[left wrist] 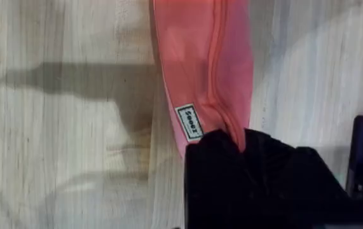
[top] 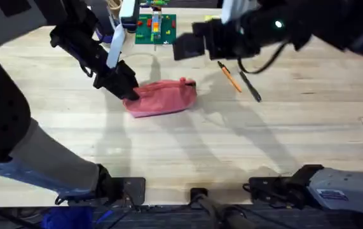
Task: Unzip the bag, pick up the pens from the table one at a time and place them inside, then zip the bag closed.
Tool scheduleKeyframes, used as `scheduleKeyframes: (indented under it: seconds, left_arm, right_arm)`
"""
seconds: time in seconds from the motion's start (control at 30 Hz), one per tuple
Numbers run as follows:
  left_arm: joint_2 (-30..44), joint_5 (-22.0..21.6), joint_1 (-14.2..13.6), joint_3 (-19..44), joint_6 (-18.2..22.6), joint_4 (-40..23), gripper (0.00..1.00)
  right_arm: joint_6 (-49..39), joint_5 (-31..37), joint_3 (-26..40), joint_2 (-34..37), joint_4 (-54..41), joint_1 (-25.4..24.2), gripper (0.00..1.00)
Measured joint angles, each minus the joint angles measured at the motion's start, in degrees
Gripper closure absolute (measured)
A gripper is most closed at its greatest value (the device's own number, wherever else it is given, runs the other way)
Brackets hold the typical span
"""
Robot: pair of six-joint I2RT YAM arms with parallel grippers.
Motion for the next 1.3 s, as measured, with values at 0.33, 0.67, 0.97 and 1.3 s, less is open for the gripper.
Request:
scheduleKeyframes:
  seconds: [0.33, 0.67, 0.97, 1.3]
  left_arm:
    - [0.0, 0.0, 0.0, 0.0, 0.0, 0.0, 0.959]
    - [0.0, 0.2, 0.1, 0.0, 0.0, -0.1, 0.959]
    - [0.0, 0.2, 0.1, 0.0, 0.0, -0.1, 0.959]
    - [0.0, 0.2, 0.1, 0.0, 0.0, -0.1, 0.959]
  right_arm:
    - [0.6, -0.5, 12.3, 10.7, -4.1, 0.0, 0.005]
    - [0.6, -0.5, 12.5, 14.6, -6.1, 0.0, 0.005]
    - [0.6, -0.5, 12.5, 14.6, -6.4, 0.0, 0.005]
    - [1.9, -0.5, 12.5, 14.6, -9.8, 0.0, 0.006]
